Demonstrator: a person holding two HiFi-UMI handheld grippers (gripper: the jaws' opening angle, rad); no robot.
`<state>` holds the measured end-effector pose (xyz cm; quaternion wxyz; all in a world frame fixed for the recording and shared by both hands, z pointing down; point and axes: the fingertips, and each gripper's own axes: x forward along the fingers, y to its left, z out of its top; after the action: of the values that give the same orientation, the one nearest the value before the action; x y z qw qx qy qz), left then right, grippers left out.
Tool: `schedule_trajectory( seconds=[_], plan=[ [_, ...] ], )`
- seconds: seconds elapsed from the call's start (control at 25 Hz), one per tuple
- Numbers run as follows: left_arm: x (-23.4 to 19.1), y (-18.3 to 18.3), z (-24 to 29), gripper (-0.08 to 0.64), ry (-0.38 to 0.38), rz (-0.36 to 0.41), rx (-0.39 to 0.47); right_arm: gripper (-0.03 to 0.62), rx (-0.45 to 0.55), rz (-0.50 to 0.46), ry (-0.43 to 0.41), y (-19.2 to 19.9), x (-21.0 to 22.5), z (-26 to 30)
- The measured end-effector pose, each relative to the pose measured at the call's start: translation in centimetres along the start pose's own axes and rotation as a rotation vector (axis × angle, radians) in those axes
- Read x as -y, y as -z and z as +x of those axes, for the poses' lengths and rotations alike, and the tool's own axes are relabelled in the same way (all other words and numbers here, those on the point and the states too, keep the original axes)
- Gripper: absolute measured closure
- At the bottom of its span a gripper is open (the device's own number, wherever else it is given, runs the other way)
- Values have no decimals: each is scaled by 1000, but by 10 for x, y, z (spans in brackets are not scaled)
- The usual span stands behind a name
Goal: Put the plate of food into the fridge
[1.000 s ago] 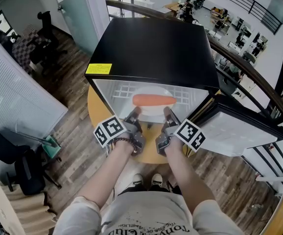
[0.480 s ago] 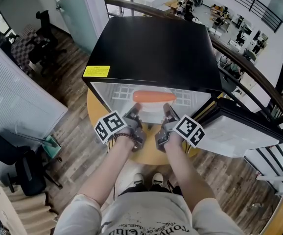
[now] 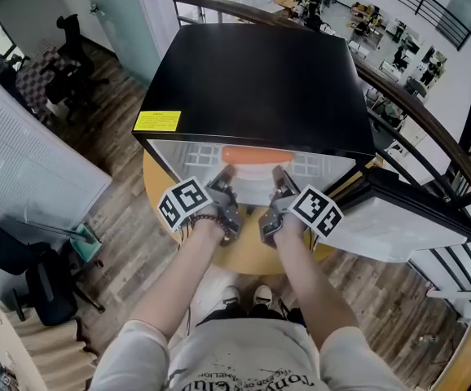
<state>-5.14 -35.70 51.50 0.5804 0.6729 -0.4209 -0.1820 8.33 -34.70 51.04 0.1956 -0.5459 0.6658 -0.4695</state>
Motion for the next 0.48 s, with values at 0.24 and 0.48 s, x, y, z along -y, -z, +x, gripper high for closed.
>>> schedule_trajectory(
  seconds=[0.24, 0.48],
  plan=[
    [-3, -3, 8, 520, 0, -1, -3, 538, 8, -32, -2, -4, 0, 7],
    [-7, -3, 12, 518, -14, 6, -17, 538, 14, -86, 3, -6, -4, 8]
  ],
)
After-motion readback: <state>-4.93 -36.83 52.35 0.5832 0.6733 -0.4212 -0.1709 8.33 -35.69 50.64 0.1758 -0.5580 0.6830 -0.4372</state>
